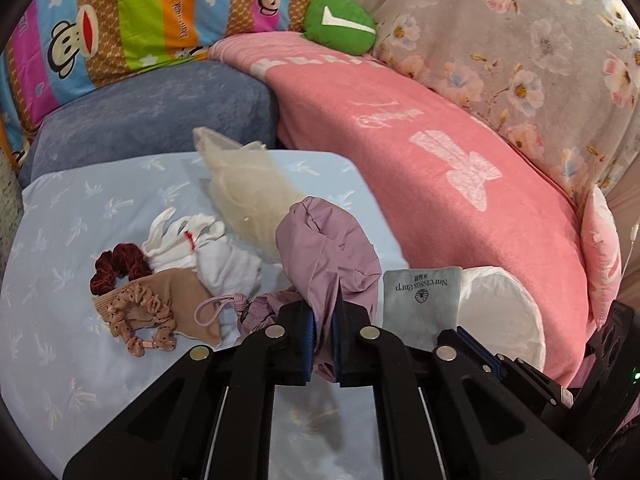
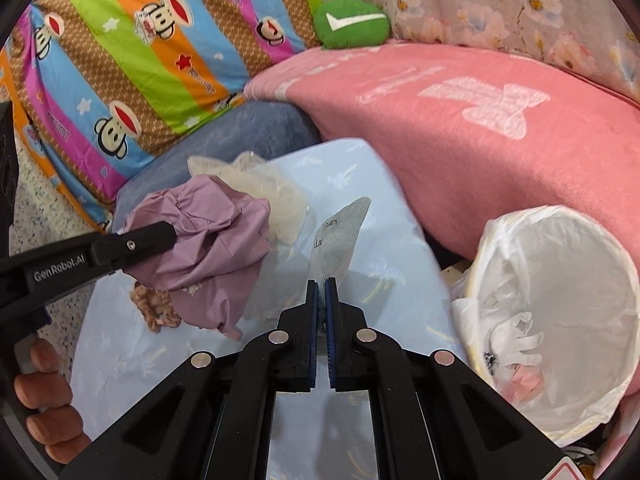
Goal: Collect trash
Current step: 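Grasp the mauve cloth with the left tool while the right tool grasps a translucent item, then carry the mauve cloth and grey packet over the white bin with both tools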
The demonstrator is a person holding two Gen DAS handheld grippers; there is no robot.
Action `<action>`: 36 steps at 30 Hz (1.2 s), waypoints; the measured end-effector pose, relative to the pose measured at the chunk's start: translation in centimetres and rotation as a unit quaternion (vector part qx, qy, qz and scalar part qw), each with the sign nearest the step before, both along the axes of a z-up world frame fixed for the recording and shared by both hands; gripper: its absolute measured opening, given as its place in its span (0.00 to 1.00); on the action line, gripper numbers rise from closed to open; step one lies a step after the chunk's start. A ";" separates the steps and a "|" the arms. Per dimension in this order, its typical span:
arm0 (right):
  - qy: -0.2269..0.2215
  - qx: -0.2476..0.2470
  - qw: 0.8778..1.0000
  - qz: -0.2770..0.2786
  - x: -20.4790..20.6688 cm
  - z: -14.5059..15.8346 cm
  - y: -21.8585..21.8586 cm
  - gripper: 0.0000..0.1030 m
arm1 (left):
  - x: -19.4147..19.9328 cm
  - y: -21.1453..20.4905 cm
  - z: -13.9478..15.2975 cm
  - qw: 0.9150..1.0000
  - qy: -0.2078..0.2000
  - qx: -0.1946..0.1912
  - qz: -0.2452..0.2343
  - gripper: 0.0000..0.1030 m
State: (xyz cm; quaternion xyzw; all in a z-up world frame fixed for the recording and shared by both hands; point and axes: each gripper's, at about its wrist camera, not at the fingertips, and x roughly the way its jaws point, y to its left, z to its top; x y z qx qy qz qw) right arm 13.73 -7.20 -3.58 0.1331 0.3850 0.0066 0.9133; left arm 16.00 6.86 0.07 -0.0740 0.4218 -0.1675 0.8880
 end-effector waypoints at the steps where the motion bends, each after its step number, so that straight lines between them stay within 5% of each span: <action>1: -0.007 0.000 1.000 -0.005 -0.3 0.6 -0.5 0.04 | -0.2 -0.4 0.3 1.000 -0.004 -0.001 -0.004 0.06; 16: -0.059 -0.001 0.994 -0.092 -5.7 5.5 -8.5 0.04 | -3.1 -8.2 3.9 0.995 -0.047 -0.012 -0.091 0.06; 36: -0.070 -0.004 0.982 -0.175 -10.9 5.8 -16.4 0.04 | -5.7 -17.1 4.5 0.981 -0.041 -0.007 -0.190 0.08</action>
